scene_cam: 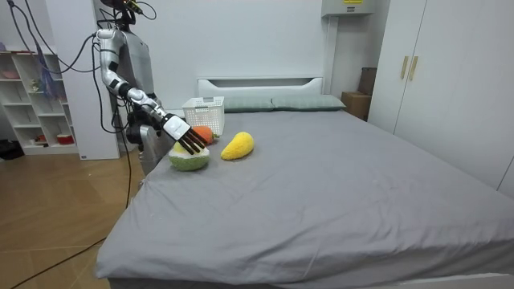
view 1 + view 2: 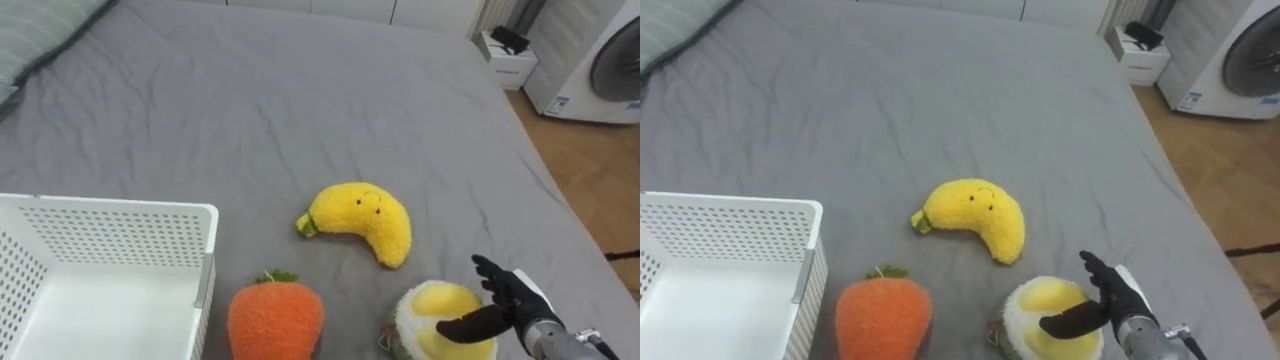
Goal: Collect toys from the bed
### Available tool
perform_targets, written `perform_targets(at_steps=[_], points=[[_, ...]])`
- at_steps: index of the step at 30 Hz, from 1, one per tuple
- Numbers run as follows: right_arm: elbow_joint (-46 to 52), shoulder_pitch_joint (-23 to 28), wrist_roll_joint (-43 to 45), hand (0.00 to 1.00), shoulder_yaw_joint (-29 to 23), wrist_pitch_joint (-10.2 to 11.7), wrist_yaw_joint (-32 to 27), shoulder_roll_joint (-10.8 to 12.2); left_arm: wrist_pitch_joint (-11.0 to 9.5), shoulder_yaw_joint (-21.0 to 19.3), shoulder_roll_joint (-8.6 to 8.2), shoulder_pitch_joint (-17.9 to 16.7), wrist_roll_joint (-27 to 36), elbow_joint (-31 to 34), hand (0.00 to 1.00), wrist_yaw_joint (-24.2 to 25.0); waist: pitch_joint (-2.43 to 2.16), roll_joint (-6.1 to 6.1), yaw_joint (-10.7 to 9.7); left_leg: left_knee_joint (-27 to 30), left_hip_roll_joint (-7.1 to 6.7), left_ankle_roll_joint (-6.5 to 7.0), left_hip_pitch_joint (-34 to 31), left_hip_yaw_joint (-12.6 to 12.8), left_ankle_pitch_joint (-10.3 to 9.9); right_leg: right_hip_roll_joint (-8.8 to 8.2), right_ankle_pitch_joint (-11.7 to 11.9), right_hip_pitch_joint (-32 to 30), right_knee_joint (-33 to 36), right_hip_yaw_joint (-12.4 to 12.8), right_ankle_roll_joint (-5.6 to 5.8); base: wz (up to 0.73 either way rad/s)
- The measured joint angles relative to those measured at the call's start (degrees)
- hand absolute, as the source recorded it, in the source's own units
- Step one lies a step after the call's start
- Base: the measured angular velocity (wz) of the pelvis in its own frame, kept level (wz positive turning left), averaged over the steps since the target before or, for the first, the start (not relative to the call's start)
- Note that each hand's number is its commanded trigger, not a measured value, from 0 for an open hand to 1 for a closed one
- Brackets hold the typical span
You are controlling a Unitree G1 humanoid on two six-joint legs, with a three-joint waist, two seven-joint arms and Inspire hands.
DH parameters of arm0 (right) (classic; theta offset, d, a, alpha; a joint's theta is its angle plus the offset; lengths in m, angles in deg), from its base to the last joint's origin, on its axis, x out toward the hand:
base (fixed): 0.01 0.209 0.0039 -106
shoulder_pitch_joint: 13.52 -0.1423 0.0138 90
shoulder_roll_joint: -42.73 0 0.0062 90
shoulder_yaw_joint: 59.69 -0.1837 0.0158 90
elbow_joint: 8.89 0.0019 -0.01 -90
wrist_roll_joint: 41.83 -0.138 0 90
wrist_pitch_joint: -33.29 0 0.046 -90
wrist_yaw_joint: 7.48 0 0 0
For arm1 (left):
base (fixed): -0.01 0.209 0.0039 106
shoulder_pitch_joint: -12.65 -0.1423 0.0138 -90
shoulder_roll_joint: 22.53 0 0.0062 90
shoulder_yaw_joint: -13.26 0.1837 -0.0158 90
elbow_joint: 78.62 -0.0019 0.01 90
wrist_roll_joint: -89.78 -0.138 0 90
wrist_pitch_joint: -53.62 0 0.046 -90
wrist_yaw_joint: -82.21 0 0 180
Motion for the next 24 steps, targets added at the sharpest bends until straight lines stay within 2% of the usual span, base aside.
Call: perform_targets(at_steps=[6, 9, 17, 24], points=[[-2.24, -0.03, 1.1, 0.0, 2.63, -0.29, -0.09, 0.03, 0.3, 3.05, 0.79, 1.51, 0.02, -0.02, 0.0, 0.14, 0.13, 0.37, 0.25, 0.0, 0.0, 0.0, -0.11, -0.15, -0.01, -0.01, 0.0, -0.06, -0.01, -0.14, 0.0, 0.01], [-3.75, -0.22, 1.33, 0.0, 3.84, -0.13, -0.2, 0.03, 0.27, 3.83, 0.9, 1.8, 0.03, -0.25, 0.0, 0.18, -0.06, 0.89, 0.38, -0.01, 0.0, 0.0, -0.08, -0.14, -0.01, -0.01, 0.0, -0.04, 0.02, -0.14, 0.0, 0.0], [-8.1, -1.4, 1.52, 0.0, 3.63, 1.77, -1.51, 0.03, -0.1, 4.01, 0.88, 1.57, -0.35, -0.94, 0.0, 0.71, -0.07, 1.86, 0.32, 0.18, 0.01, 0.0, -0.12, -0.19, -0.03, -0.03, 0.0, 0.01, 0.05, -0.3, 0.0, 0.0], [-13.08, -3.08, -0.35, 0.0, 2.97, 3.48, -4.0, 0.77, -0.44, 3.96, 0.88, 2.74, -0.63, -0.54, 0.0, 1.53, -0.04, 2.24, 0.17, 0.8, -0.02, -0.04, -0.94, -1.4, -0.05, -0.06, 0.0, 0.07, 0.0, -1.39, 0.0, 0.08]])
